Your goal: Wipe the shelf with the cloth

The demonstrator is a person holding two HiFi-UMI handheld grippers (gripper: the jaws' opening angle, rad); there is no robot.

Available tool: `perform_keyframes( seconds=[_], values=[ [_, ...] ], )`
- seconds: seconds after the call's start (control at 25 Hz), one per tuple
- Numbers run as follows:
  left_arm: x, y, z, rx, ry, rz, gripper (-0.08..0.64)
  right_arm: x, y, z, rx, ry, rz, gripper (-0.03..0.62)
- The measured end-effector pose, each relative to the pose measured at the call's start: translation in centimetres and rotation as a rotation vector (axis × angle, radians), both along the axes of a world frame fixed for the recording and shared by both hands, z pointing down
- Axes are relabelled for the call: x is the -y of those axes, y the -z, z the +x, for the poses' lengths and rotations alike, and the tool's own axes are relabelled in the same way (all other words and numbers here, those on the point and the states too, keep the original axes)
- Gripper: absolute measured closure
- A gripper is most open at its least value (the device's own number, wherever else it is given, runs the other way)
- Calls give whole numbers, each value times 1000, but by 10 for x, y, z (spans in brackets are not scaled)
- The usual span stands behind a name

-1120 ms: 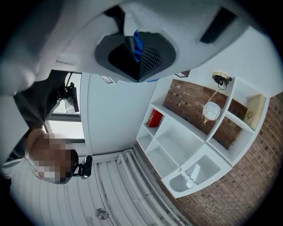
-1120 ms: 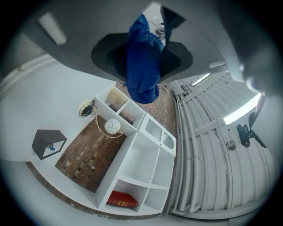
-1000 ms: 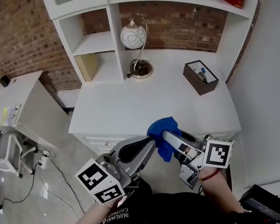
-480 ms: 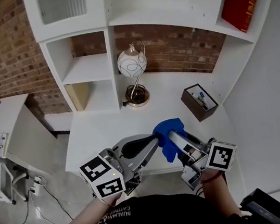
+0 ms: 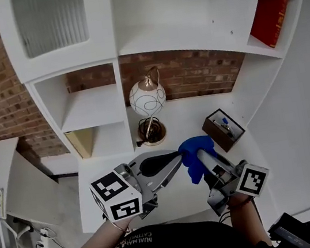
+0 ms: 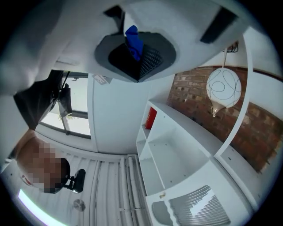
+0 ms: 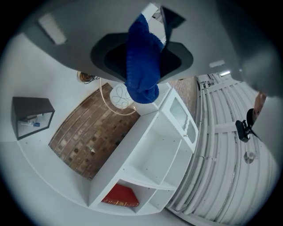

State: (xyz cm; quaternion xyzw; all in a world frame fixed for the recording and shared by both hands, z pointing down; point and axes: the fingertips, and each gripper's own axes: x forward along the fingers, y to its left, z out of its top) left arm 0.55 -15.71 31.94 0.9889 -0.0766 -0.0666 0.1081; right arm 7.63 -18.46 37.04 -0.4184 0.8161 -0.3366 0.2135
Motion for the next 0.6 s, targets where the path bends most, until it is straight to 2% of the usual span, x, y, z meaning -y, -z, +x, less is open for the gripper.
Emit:
perform_keyframes(
  seconds=[0.12,0.28,0.48,0.6],
  values=[
    [20,13,-2,-2,-20,45,566,11,20,11,-32,-16,55,423],
    [38,31,-2,7,-67,109,563,28,82,7,-61,4,223,423],
    [51,56,10,24,-104,212,561,49,134,10,-298,26,345,422],
    [62,74,16,2,-104,210,561,64,165,7,-380,55,421,422]
  ],
)
